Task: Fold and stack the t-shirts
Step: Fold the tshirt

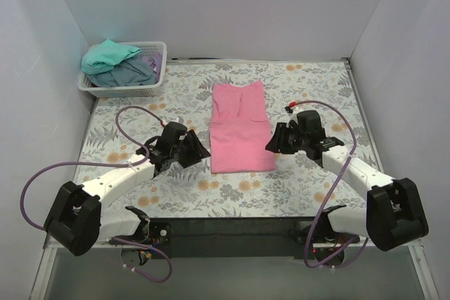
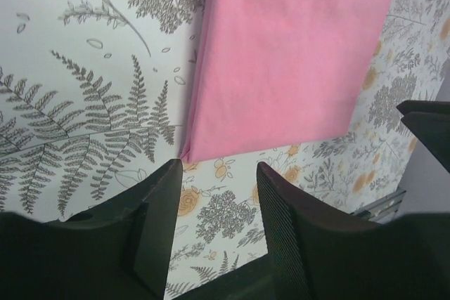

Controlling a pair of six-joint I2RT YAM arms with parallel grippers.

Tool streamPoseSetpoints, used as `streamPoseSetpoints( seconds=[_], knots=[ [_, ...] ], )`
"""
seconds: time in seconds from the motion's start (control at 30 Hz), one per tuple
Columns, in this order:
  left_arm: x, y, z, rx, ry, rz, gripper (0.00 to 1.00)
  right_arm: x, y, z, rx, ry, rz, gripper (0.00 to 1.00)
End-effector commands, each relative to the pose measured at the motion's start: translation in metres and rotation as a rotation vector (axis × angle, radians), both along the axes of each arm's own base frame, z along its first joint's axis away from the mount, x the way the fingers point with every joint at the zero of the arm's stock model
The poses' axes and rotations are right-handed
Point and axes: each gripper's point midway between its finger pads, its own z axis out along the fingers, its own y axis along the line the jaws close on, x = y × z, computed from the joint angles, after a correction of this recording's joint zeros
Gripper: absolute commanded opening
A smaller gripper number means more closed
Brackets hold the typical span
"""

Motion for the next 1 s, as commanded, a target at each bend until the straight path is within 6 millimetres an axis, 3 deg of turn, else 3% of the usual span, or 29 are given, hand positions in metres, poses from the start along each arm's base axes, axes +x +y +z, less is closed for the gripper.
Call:
streamPoseSetpoints(
  seconds=[0.0, 0.07, 0.13, 0.3, 0.67, 0.97],
  knots=[
    [0.011, 0.007, 0.013, 0.136, -0.067, 0.007, 0.48, -0.028, -0.056, -0.03, -0.441, 0.089, -0.087, 0.46],
    [0.012, 0.004, 0.012, 0.181, -0.073, -0.006, 0.56, -0.03, -0.062, -0.03, -0.523, 0.091, -0.104, 0.46],
    [0.013, -0.002, 0.018, 0.233, -0.095, -0.02, 0.6, -0.035, -0.057, -0.031, -0.56, 0.106, -0.084, 0.47],
    [0.007, -0.016, 0.011, 0.353, -0.081, -0.058, 0.71, -0.039, -0.04, -0.037, -0.569, 0.125, -0.04, 0.47],
    [0.004, -0.022, 0.003, 0.387, -0.065, -0.069, 0.72, -0.036, -0.016, -0.036, -0.564, 0.121, -0.017, 0.47],
    [0.001, -0.023, -0.006, 0.407, -0.041, -0.083, 0.71, -0.044, -0.019, -0.064, -0.624, 0.195, 0.005, 0.48]
  ],
)
